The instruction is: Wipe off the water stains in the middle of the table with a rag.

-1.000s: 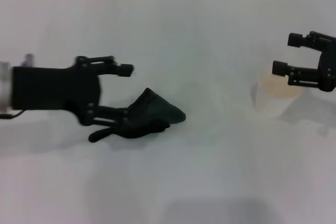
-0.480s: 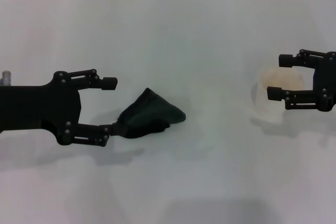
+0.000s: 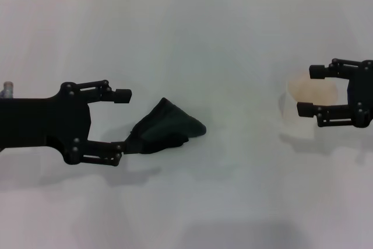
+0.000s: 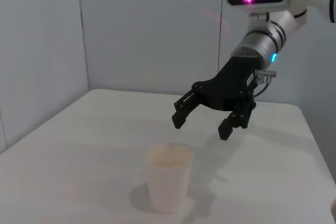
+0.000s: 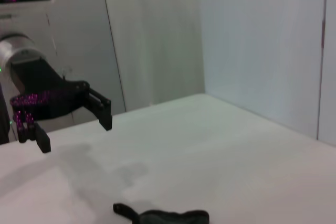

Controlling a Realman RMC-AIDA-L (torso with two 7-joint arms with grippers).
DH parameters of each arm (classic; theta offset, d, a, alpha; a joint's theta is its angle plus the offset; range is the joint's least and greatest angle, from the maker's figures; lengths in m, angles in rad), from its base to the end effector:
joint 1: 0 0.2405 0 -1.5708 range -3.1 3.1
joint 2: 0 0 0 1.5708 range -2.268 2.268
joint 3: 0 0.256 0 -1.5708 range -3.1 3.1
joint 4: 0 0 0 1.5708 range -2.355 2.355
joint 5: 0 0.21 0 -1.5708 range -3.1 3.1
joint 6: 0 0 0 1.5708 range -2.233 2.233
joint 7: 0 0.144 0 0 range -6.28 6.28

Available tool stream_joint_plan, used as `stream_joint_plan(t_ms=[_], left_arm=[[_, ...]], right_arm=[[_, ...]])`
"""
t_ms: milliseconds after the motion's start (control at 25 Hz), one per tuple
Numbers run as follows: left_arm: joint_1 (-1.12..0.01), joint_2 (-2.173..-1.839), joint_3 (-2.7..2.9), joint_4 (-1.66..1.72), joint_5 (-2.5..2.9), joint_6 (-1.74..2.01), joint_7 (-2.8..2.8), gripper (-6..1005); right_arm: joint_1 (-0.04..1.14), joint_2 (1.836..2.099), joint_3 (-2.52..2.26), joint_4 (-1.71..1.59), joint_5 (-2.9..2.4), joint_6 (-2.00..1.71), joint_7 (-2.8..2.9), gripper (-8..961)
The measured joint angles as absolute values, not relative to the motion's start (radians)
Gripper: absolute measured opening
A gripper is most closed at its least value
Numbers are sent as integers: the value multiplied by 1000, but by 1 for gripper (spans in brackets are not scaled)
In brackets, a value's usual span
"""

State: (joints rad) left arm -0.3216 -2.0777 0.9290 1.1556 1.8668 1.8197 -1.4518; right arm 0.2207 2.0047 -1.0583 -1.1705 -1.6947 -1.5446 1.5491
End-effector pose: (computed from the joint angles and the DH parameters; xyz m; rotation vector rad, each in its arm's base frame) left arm -0.2303 0.2819 0.0455 -2.9259 -0.2016 -0.6215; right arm 0.2505 0.2976 0.0625 -2.6891 0.4016 0.5984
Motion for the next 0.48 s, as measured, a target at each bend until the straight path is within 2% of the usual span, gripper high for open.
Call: stream_joint_plan(t_ms=[480], left_arm=[[-316, -2080, 929, 1149, 1863, 1821, -1457, 874]], right_arm=[[220, 2007, -1056, -1190, -1715, -1555, 1571, 845]])
